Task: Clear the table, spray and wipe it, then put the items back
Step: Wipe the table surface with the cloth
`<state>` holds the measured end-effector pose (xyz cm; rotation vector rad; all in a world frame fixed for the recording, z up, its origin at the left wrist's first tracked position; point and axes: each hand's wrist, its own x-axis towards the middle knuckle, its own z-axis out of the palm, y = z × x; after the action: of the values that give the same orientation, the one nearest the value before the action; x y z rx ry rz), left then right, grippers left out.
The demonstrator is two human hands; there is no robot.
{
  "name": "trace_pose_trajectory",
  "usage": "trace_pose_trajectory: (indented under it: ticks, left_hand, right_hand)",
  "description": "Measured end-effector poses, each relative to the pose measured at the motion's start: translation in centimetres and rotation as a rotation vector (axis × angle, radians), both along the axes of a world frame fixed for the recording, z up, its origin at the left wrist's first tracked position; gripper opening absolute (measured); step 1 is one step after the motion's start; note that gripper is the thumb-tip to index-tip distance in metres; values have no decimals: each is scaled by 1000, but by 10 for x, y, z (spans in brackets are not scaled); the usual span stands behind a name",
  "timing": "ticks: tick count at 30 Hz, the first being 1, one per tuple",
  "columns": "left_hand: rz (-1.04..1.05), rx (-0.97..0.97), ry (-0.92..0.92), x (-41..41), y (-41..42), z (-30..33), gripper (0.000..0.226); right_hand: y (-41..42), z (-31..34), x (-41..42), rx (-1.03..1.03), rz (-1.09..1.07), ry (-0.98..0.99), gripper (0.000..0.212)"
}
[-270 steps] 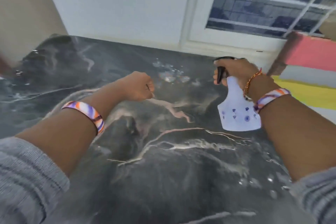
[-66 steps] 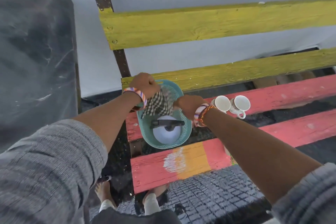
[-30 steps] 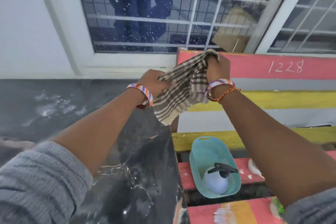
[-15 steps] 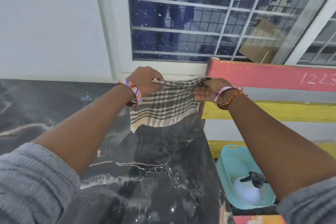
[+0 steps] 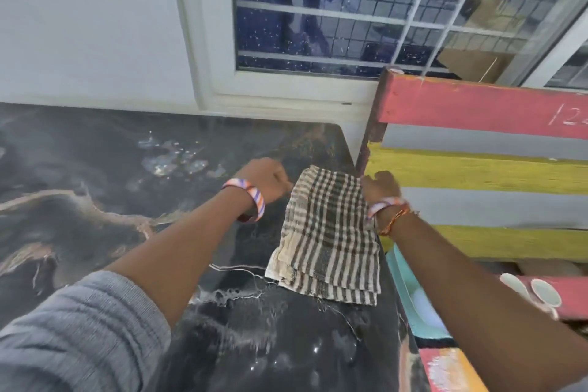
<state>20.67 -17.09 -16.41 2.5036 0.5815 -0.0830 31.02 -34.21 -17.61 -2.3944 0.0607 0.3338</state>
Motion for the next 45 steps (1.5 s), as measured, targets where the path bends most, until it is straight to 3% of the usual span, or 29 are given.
trace_pose_trajectory:
  ticks: [3,5,9,21,34,45]
  left_hand:
    - [128,109,-4,-6,10,-26,23]
    - [151,193,-26,-6,14,-36,23]
    - [103,297,-45,2,28,-56,27]
    - [218,321,-78,23,31,-86,34]
    - [195,367,-57,29,33,-86,33]
    - [165,331,-73,25,35,-88,28]
  right_hand:
    - [15,-29,-41,-238,271,2,76]
    - [19,-48,-53,-409,382,38,81]
    - [24,-74,-46,-544,363,-50,80]
    - [78,-81,67,-523,375,-150,57]
    - [151,-79,152,-553,532,-284,58]
    - [277,-76,69,-407,1302,-531,53]
